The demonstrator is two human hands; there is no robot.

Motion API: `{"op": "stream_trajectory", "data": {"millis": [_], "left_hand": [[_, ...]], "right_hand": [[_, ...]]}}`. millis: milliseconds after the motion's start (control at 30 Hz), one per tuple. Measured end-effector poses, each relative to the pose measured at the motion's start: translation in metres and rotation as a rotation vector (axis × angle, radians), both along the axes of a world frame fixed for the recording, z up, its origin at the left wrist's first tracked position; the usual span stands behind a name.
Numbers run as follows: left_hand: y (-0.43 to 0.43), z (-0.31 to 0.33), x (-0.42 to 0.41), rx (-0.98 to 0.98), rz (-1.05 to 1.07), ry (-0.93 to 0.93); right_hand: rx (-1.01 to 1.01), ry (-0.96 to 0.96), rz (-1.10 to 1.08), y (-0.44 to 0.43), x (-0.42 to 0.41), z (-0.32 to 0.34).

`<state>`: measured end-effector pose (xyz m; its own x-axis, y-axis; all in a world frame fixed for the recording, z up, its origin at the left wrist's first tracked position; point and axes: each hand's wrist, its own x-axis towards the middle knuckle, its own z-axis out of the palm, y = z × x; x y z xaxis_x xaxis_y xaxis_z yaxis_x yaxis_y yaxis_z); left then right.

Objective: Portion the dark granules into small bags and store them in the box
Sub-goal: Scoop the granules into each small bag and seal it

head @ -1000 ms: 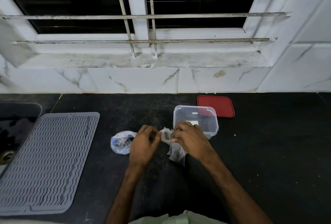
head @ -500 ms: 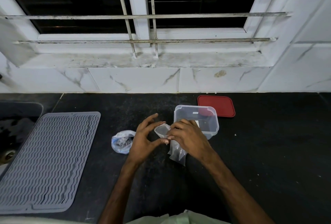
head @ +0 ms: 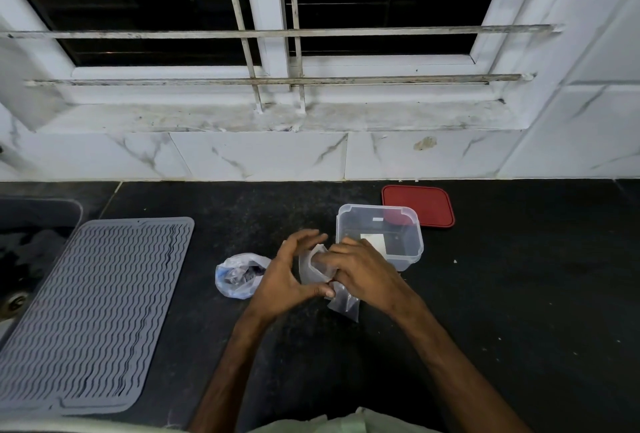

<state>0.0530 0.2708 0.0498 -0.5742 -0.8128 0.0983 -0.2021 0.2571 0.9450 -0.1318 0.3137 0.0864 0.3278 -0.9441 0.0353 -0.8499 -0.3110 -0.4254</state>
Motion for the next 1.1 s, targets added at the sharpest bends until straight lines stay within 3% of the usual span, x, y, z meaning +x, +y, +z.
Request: {"op": "stream_trajectory", "data": {"millis": [167,333,500,600,700,900,1100], "left_hand": [[-0.002,-0.005,-0.002,-0.067,0.055,-0.192],[0.005,-0.017,0.003,-0.032,0.11,-0.192],[0.018,-0.022,-0.002,0.021,0.128,-0.131],[0.022,-0.03,-0.002,0.056,0.155,-0.182],[0.033,-0.041,-0.011,0.099,0.176,-0.273],[0.048,-0.07,-0.029,0.194,0.122,-0.281],[0.054,-0.094,-0.028,0.139,0.073,-0.463]], "right_hand": [[0.033,0.086,0.042,-0.002,-0.002,0.003],[0.04,0.19,-0.004,0.0,-0.013,0.004],[0.137,0.065,0.006,0.003,-0.009,0.0],[0.282,-0.095,-0.01,0.008,-0.017,-0.003],[0.397,-0.101,-0.019,0.012,-0.021,-0.009],[0.331,0.006,-0.072,0.016,-0.025,-0.031],[0.237,0.17,-0.129,0.011,-0.035,-0.036]]}}
